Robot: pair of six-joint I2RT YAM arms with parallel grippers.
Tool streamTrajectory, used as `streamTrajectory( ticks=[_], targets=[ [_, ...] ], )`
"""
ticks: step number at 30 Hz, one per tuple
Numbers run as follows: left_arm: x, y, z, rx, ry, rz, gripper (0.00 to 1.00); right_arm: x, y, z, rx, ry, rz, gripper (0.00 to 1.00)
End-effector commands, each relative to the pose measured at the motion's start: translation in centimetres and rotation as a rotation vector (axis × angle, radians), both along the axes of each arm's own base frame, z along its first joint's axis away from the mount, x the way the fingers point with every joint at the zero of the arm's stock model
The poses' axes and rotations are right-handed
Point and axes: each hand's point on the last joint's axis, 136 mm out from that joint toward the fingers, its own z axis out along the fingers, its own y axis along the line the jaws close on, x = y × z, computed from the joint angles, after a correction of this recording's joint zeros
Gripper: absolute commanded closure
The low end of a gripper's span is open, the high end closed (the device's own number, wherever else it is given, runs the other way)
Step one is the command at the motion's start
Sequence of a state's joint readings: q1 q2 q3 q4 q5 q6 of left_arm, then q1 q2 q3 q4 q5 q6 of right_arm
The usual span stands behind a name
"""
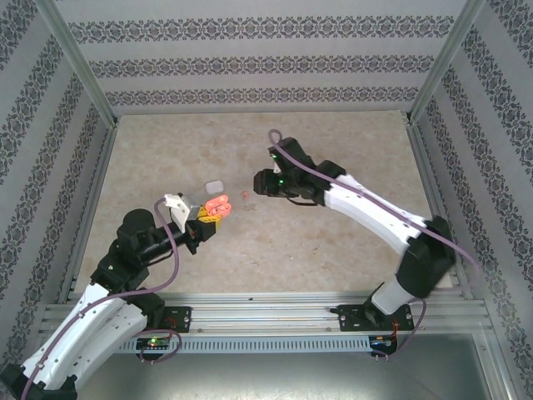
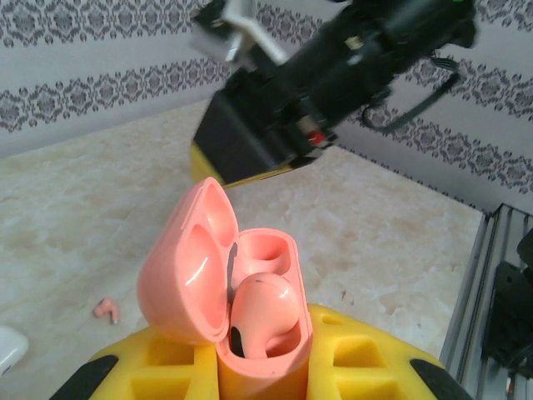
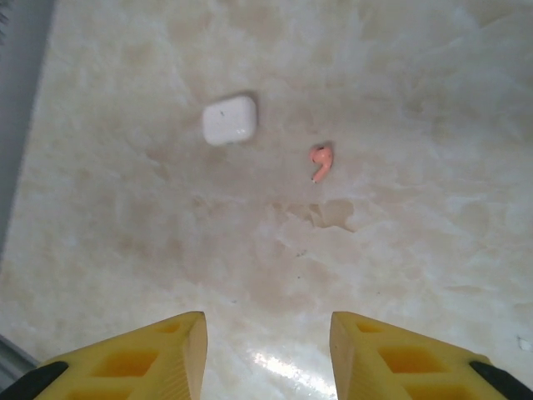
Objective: Insert the wireless bluetooth earbuds into the charging case
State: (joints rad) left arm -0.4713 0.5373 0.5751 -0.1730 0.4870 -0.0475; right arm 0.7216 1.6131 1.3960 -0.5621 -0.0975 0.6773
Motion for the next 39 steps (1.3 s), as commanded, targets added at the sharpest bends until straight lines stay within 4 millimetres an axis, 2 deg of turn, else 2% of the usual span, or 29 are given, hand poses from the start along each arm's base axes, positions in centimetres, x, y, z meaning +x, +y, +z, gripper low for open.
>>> streamTrajectory(
  ticks=[1,7,15,22,39],
  targets=[
    [-0.3,0.4,-1.1,0.059,0.013,0.007,1.00,1.2,1.6,-1.4,-0.026,0.048,0.048,0.58],
    [-0.4,0.5,-1.7,0.078,0.026,0.001,1.00,3.4,3.6,-6.3,-0.124,0.142,0.070,0.58],
    [-0.3,0.4,-2.9,0.086,0.033,-0.001,1.00,5.3,5.1,-11.3,-0.219,0.215,0.108,0.58],
    [0.0,0.1,-4.0,0.089,0.049,-0.012,1.00,6.8,5.3,-13.4,-0.297,0.220,0.116,0.58],
    [0.3,-0.1,-5.6,0.114,0.062,-0.019,1.00,8.8,5.1,-16.0,-0.369,0.235,0.109,0.58]
  ],
)
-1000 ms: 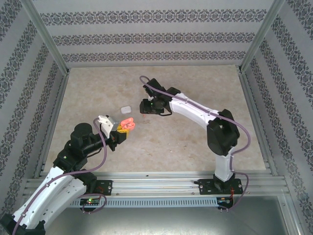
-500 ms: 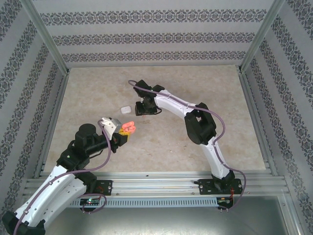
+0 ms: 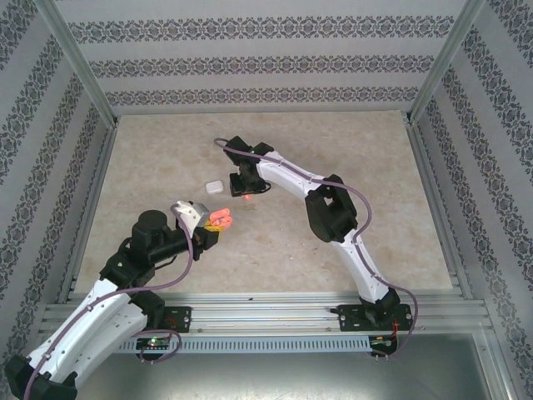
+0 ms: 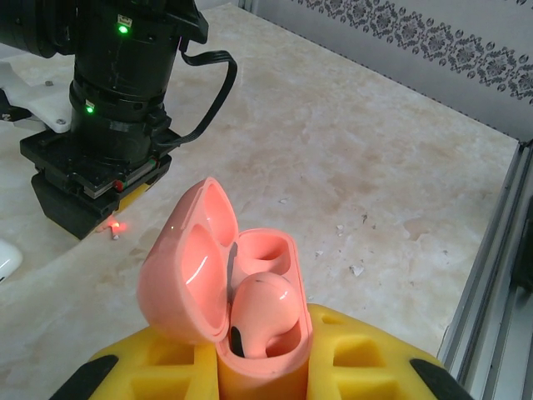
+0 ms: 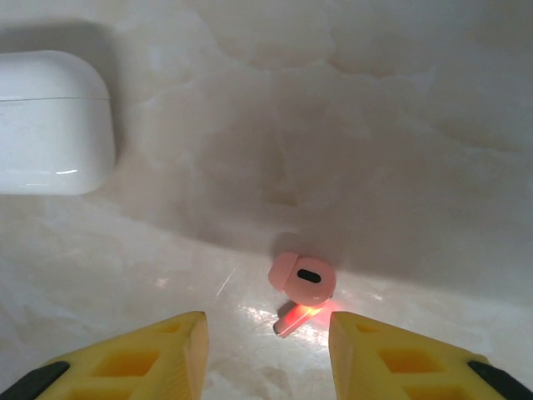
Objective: Insert the wireless bluetooth earbuds into the charging case
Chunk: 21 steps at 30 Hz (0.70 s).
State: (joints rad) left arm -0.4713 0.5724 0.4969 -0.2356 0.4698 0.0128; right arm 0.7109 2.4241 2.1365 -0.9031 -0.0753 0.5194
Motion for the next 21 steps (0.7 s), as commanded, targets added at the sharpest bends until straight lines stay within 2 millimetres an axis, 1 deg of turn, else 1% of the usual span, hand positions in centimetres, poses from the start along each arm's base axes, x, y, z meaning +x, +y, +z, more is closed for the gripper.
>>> streamTrajectory(
  ticks=[1,14,18,21],
  targets=[
    [0.2,-0.4,0.3,-0.007,-0.047,-0.022,0.99,0.7,-0.8,-0.5,-0.037,-0.001,-0.006,0.58],
    [0.7,-0.7,-0.1,-0.001,-0.039,-0.029,0.99,0.9,-0.7,-2.2,-0.042,0.030,0.007,0.59],
    [0.7,-0.7,-0.2,0.000,-0.037,-0.029,0.99,0.8,-0.7,-2.7,-0.046,0.042,0.013,0.63],
    [0.7,-0.7,-0.2,0.001,-0.036,-0.028,1.00,0.8,-0.6,-2.7,-0.042,0.044,0.017,0.66]
  ],
)
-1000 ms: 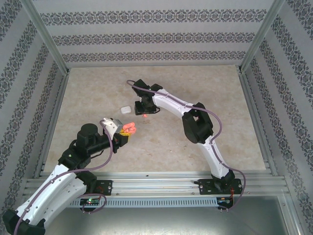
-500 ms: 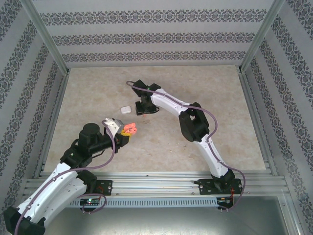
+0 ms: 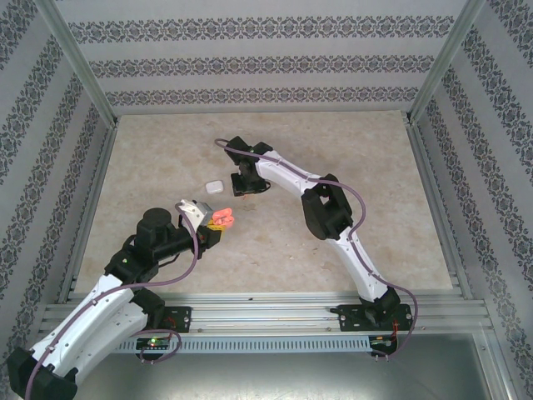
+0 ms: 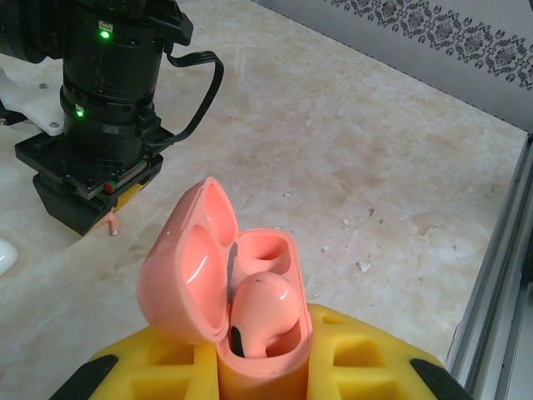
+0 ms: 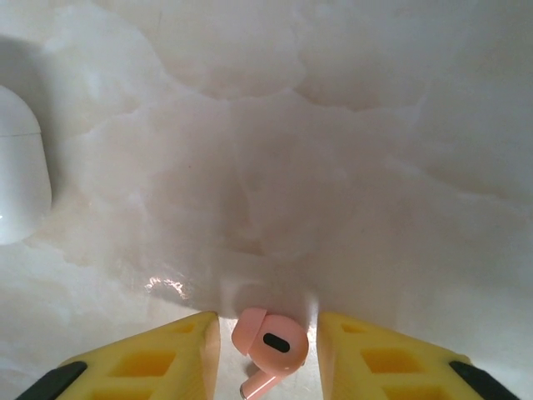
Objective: Insert the wireless bluetooth earbuds into the charging case
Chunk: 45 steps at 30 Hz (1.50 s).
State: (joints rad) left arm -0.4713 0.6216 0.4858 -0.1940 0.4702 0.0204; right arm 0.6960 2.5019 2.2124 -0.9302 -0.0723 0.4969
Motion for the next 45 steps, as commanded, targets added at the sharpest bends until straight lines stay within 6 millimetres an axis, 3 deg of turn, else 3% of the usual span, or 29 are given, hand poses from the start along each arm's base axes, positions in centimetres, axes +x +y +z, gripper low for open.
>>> streamTrajectory(
  ticks=[1,11,24,33,40,45],
  targets=[
    [0.0,-0.4,0.6,-0.012,-0.047,-0.025,0.99,-0.2,-0.3,-0.8,-0.018,0.027,0.013,0.67],
    [0.1,-0.3,0.8,-0.017,-0.047,-0.021,0.99,-0.4,-0.5,0.7,-0.017,0.011,0.036,0.77],
    [0.2,-1.0,2.6,-0.097,-0.064,-0.033,0.99,-1.5,-3.1,8.1,-0.010,-0.194,0.061,0.78],
    [-0.7,-2.5,4.9,-0.163,-0.055,-0.130,0.99,-4.6,-5.4,17.7,0.127,-0.458,0.091,0.80],
    [-0.8,-3.5,6.7,-0.207,-0.059,-0.189,0.99,-9.3,-5.6,24.9,0.260,-0.642,0.205,0.80],
    [-0.5,-3.9,7.8,-0.228,-0.063,-0.208,0.99,-12.6,-5.7,28.1,0.327,-0.737,0.273,0.80]
  ],
)
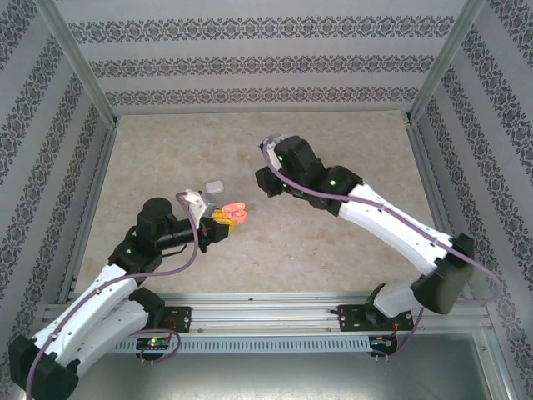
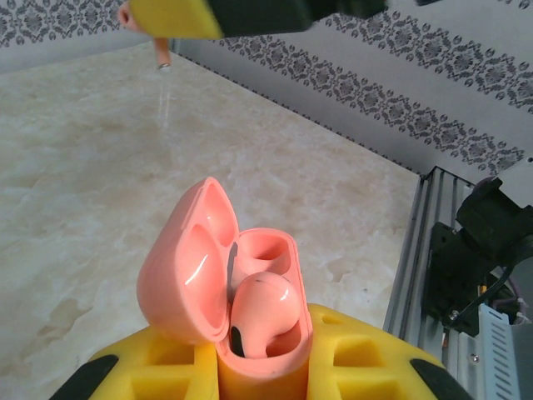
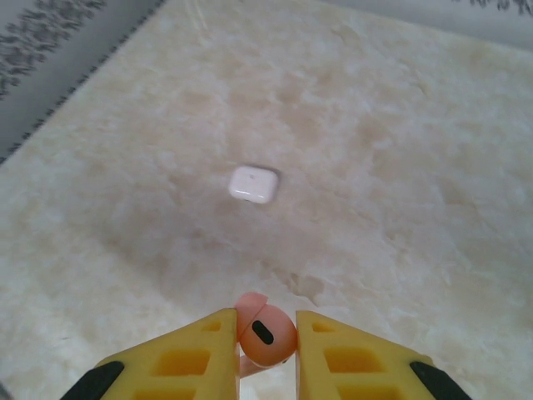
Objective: Insert the wireless bluetooth earbuds into the charging case
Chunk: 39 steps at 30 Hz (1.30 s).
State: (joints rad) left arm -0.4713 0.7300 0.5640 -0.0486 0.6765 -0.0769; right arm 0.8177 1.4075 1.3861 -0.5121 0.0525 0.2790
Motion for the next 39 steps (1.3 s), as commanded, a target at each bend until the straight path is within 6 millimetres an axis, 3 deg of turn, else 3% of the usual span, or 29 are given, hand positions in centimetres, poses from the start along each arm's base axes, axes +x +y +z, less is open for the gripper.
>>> streamTrajectory(
  ticks=[1,6,14,26,39],
  targets=[
    [-0.1,-0.7,3.5,-0.075,-0.073,-0.041,0.99,-1.5,0.2,2.2,0.029,-0.101,0.056,0.80],
    [0.1,-0.9,4.4,-0.098,-0.078,-0.041,0.99,-4.0,0.2,3.9,0.066,-0.150,0.126,0.79],
    [0.0,-1.0,5.5,-0.133,-0.080,-0.047,0.99,-6.4,1.1,4.2,0.029,-0.186,0.229,0.78],
    [-0.1,-1.1,5.8,-0.150,-0.072,-0.052,0.99,-7.1,3.0,3.2,-0.013,-0.185,0.303,0.78],
    [-0.6,-1.3,6.4,-0.182,-0.053,-0.078,0.99,-8.0,4.0,3.4,-0.023,-0.228,0.397,0.78]
  ],
)
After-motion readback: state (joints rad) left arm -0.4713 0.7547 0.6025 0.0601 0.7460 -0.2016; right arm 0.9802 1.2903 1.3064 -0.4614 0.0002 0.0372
